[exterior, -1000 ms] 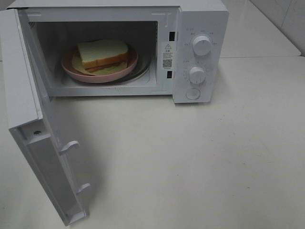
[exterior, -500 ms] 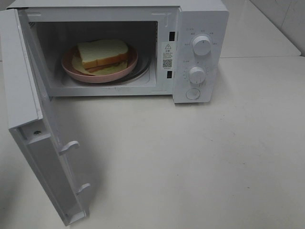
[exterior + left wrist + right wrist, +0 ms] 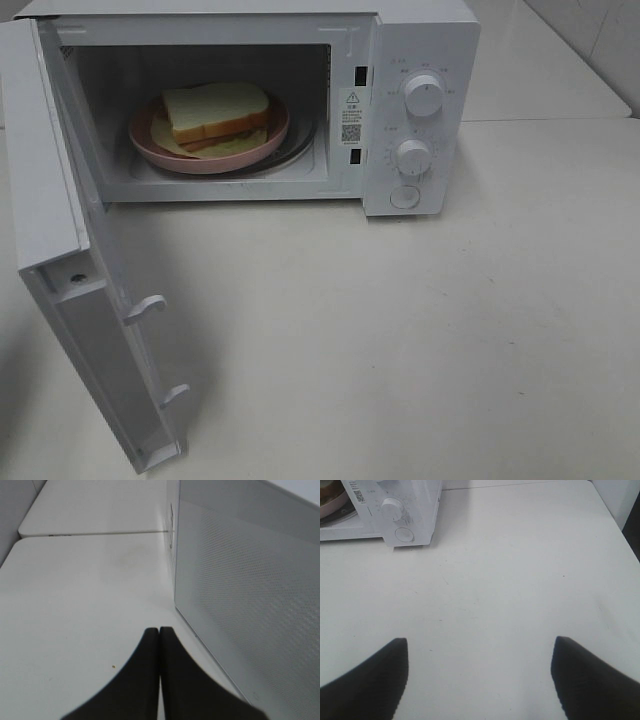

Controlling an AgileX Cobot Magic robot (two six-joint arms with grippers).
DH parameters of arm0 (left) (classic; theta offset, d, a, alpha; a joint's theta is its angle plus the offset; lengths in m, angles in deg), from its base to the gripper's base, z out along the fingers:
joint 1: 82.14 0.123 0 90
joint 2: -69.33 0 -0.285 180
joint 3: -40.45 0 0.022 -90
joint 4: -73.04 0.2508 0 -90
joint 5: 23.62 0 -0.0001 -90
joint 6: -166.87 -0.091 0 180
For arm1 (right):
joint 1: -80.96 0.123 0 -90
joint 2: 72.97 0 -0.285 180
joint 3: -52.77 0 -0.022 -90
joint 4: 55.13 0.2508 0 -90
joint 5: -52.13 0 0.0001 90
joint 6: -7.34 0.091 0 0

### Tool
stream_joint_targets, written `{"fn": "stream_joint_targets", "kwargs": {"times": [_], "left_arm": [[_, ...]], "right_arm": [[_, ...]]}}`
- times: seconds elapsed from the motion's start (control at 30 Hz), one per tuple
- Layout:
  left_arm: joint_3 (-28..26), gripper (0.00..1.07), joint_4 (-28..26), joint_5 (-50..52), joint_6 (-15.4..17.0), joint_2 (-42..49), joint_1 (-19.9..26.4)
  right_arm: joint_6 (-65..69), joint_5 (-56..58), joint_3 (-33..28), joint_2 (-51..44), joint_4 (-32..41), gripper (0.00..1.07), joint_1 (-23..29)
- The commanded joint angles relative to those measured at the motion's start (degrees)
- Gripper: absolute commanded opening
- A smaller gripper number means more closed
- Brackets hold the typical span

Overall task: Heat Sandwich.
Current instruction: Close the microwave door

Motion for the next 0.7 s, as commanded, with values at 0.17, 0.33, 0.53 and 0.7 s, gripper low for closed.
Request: {"fn": "stream_joint_targets", "kwargs": {"times": [0.17, 0.33, 0.53, 0.7], "left_arm": [[4.41, 0.00, 7.45, 20.45, 0.52, -8.94, 0.11], [4.53, 0.00, 13.35, 28.48, 1.38, -15.41, 0.11], [4.53, 0.00, 19.02, 36.67, 7.68, -22.06, 0.11], [4.35, 0.00, 25.44, 41.88, 10.03, -25.15, -0.40]], "right_arm": [[-0.06, -0.23, -0.06, -1.55, 0.34, 0.76, -0.52], [-0.06, -0.23, -0.06, -1.55, 0.34, 0.76, -0.52], [-0.06, -0.23, -0.06, -1.55, 0.34, 0.76, -0.52], [-0.06, -0.23, -0.06, -1.55, 0.34, 0.76, -0.52]]}}
